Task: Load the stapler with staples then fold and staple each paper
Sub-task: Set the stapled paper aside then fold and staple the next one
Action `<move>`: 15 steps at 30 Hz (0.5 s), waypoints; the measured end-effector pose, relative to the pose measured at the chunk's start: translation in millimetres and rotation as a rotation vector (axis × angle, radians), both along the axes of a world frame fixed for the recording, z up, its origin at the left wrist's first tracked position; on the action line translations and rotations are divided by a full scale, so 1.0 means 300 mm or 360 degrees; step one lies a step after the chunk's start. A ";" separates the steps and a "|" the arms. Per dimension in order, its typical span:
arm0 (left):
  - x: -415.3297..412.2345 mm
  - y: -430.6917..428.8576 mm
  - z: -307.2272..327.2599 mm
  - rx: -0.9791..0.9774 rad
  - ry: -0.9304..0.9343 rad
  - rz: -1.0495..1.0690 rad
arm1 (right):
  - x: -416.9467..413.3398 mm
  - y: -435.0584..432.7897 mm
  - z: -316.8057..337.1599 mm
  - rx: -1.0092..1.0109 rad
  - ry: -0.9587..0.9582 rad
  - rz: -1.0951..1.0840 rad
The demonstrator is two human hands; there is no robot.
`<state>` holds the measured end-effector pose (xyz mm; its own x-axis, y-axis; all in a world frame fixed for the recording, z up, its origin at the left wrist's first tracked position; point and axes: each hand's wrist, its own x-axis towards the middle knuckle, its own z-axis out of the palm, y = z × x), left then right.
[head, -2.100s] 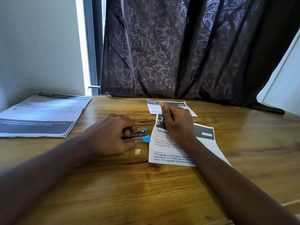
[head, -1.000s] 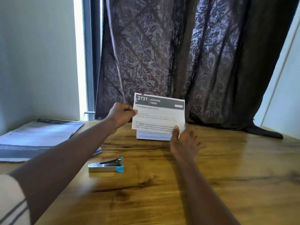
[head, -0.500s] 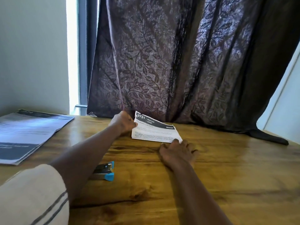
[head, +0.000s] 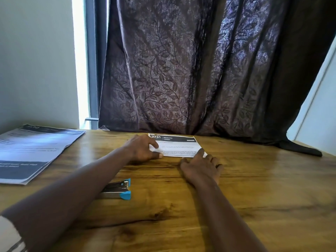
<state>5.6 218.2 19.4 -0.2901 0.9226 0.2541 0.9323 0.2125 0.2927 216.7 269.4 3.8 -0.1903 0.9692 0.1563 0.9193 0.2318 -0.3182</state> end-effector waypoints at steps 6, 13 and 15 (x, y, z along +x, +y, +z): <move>-0.024 -0.007 -0.011 0.0110 -0.0086 -0.0023 | 0.002 0.000 0.002 -0.0027 0.0045 0.0004; -0.037 -0.013 -0.013 0.0135 -0.0088 -0.0083 | 0.002 0.000 0.006 0.0010 0.0103 -0.0016; -0.047 -0.019 -0.011 0.0131 -0.0120 -0.0086 | 0.003 0.002 0.006 0.0015 0.0134 -0.0011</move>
<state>-8.4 212.4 16.0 -0.2619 0.9143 0.3091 0.9164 0.1352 0.3767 217.6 270.1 5.5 -0.1693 0.9689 0.1804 0.8909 0.2287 -0.3924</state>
